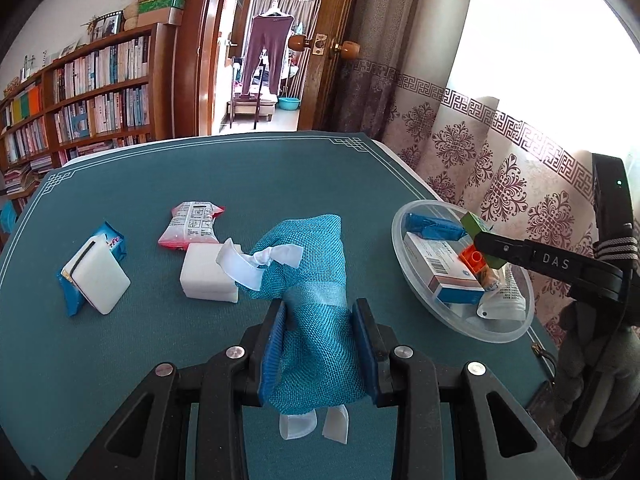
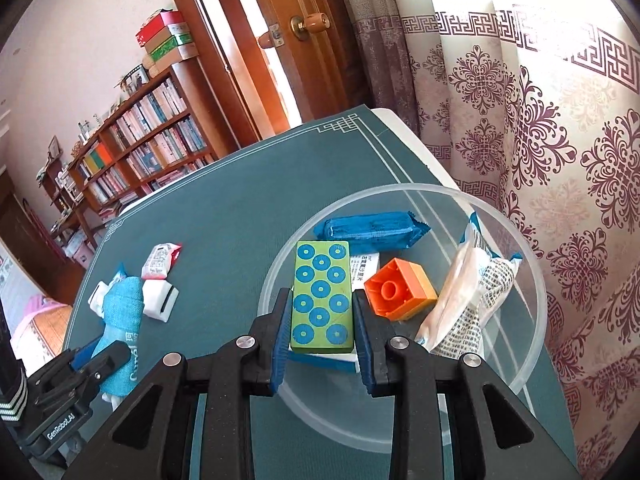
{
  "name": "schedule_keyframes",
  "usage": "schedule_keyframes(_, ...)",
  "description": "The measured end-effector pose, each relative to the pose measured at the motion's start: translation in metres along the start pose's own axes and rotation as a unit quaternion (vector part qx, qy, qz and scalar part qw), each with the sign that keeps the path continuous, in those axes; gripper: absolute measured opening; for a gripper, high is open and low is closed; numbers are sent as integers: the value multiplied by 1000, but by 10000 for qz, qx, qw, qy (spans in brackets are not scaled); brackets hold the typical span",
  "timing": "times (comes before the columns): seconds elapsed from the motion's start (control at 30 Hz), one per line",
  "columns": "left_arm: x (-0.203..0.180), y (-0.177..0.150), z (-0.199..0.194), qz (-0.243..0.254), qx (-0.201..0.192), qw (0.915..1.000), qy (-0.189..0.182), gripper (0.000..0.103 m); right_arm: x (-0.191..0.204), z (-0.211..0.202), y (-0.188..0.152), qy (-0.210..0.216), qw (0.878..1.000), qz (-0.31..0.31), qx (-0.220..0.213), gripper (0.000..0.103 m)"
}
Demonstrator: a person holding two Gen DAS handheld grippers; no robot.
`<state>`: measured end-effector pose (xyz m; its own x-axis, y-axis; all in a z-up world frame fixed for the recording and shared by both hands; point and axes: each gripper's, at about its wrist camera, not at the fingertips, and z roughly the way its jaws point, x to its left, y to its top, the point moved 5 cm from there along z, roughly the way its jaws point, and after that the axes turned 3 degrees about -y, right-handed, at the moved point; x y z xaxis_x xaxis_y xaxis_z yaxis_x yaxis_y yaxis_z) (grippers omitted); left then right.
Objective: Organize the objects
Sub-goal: 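Place the green brick into the bowl with the right gripper and release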
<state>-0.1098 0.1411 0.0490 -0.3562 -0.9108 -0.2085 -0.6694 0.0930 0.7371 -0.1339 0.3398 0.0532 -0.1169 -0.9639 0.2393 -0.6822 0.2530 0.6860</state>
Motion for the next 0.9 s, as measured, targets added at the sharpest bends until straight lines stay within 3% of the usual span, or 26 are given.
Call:
schedule_keyframes(0.17, -4, 1, 3, 39, 21, 10000, -16, 36, -8, 14, 18, 33, 9999, 122, 61, 30)
schedule_keyframes(0.4, -12, 4, 6, 107, 30, 9999, -77, 36, -31, 10, 42, -304, 9993, 156, -139, 30)
schedule_keyframes(0.6, -25, 8, 12, 215, 54, 9997, -139, 36, -61, 11, 45, -626, 9978, 214, -92, 30)
schedule_keyframes(0.9, -50, 17, 18, 448, 65, 9986, -272, 36, -71, 2, 41, -578, 9981, 161, -136, 31)
